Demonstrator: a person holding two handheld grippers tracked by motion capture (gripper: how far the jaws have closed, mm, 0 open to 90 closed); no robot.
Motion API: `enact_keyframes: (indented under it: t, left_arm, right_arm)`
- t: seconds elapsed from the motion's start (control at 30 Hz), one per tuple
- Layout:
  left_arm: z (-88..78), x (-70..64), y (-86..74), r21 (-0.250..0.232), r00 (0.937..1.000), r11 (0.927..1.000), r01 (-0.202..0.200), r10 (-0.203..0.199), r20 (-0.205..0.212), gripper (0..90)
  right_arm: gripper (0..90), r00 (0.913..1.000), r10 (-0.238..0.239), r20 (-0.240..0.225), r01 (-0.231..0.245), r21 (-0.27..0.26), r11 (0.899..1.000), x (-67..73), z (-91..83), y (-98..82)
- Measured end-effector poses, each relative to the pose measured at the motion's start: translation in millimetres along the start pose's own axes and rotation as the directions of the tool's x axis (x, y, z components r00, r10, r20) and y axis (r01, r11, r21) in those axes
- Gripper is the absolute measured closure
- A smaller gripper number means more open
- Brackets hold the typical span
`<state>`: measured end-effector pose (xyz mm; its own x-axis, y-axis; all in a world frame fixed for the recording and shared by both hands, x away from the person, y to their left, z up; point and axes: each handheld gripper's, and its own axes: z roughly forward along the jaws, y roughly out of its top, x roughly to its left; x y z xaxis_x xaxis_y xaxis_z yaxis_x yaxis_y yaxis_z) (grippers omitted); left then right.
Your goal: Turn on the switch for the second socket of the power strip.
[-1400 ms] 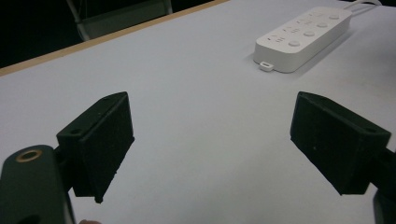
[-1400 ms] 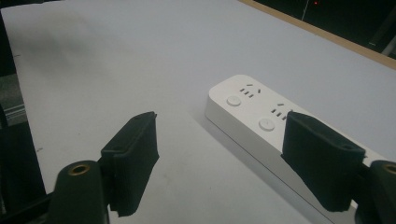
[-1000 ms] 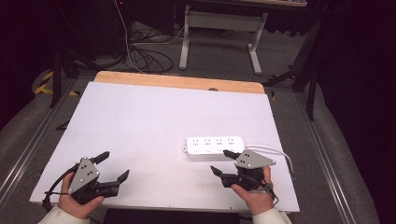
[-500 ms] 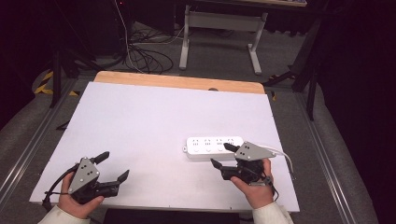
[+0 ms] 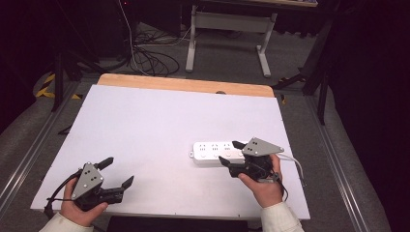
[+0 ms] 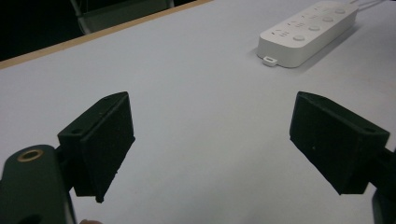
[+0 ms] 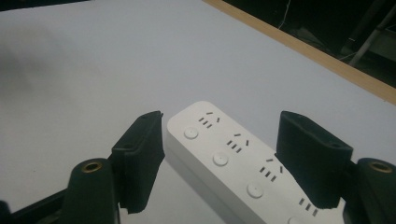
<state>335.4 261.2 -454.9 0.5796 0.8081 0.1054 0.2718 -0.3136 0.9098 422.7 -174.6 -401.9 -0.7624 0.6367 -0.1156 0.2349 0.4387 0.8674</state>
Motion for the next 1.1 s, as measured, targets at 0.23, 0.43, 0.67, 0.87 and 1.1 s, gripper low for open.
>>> enact_keyframes:
  t: [0.23, 0.43, 0.67, 0.87, 1.1]
  left_arm:
    - [0.2, 0.2, -0.2, 0.000, 1.0000, 1.0000, 0.002, -0.002, 0.001, 14.0]
    - [0.4, 0.0, -0.3, 0.001, 1.0000, 1.0000, 0.006, -0.006, 0.001, 14.0]
    - [0.7, -0.1, -0.3, 0.001, 1.0000, 1.0000, 0.005, -0.005, 0.002, 14.1]
    - [1.2, -0.1, -0.5, 0.008, 1.0000, 1.0000, 0.005, -0.005, 0.001, 14.4]
    - [1.8, 0.6, -0.8, 0.013, 1.0000, 0.9999, 0.002, -0.002, -0.001, 14.5]
  right_arm:
    - [34.9, 0.9996, 0.026, 0.014, -0.026, 0.000, 1.000, -10.7, 2.8, 3.6]
    - [36.3, 0.9989, 0.044, 0.018, -0.043, -0.007, 0.999, -17.2, 4.3, 3.8]
    - [51.3, 0.9979, 0.053, 0.036, -0.053, 0.007, 0.999, -25.3, 5.3, 1.6]
    - [81.7, 0.9955, 0.013, 0.094, -0.017, 0.049, 0.999, -25.3, 9.3, 2.2]
    - [90.0, 0.9923, -0.040, 0.117, 0.026, 0.116, 0.993, -28.0, 17.6, -0.5]
